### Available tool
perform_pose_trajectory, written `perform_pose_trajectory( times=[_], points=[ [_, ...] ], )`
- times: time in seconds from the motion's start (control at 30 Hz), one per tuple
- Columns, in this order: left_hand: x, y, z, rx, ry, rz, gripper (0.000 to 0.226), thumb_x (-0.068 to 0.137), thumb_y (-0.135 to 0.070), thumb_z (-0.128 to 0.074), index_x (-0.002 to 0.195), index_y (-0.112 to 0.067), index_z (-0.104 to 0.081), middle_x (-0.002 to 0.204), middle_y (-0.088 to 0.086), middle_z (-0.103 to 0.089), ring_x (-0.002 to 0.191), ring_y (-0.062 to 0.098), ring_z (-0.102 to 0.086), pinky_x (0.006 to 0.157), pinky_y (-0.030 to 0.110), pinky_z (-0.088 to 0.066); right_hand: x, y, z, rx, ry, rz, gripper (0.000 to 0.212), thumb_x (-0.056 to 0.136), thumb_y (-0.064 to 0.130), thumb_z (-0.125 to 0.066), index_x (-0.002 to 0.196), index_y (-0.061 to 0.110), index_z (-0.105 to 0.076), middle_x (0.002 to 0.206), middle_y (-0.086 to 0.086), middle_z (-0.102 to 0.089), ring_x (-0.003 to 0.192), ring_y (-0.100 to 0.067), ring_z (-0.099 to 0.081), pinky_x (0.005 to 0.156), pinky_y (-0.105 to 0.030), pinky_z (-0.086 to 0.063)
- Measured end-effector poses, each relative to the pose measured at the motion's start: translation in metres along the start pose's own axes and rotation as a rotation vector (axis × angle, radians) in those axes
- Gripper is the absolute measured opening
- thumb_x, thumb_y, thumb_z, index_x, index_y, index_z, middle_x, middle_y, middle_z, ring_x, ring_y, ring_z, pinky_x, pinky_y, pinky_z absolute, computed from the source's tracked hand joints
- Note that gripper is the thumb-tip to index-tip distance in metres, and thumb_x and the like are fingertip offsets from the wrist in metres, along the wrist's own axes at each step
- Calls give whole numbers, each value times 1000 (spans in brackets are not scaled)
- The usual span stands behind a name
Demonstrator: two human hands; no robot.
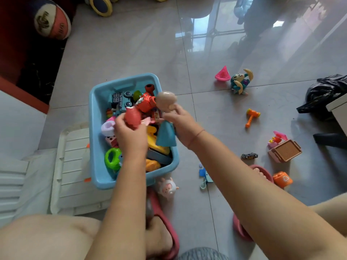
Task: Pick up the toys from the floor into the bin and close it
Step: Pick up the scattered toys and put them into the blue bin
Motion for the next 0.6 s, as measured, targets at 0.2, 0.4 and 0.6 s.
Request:
perform_pose_trajectory(
  times=[0.2,0.4,0.6],
  points=[
    [4,26,26,212,-130,77,51,75,-21,-58,125,-26,-49,134,9,-46,117,32,-51,96,49,-47,7,-18,48,-416,-268,-44,48,85,13,-59,132,13,-48,135,-11,-48,103,-18,-51,85,-30,-44],
    [-92,9,-90,297,270,-462,26,80,1,-49,94,-12,-68,95,6,-64,86,23,-60,80,34,-50,-38,-112,169,-745,-538,-359,46,80,16,-64,124,13,-52,133,-14,-46,110,-28,-54,88,-30,-42],
    [-140,82,-136,697,367,-740,31,71,-18,-54,100,-23,-62,109,1,-58,93,20,-55,84,29,-35,-46,-184,181,-1049,-381,-423,68,79,35,-69,138,24,-36,139,-11,-31,124,-33,-43,100,-37,-42]
  ],
)
Point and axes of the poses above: each hand's wrist, its own x-axis towards the middle knuckle, its own z-axis out of the back of the hand, y = z × x, the point moved 6 cm from there along x, towards the middle knuckle
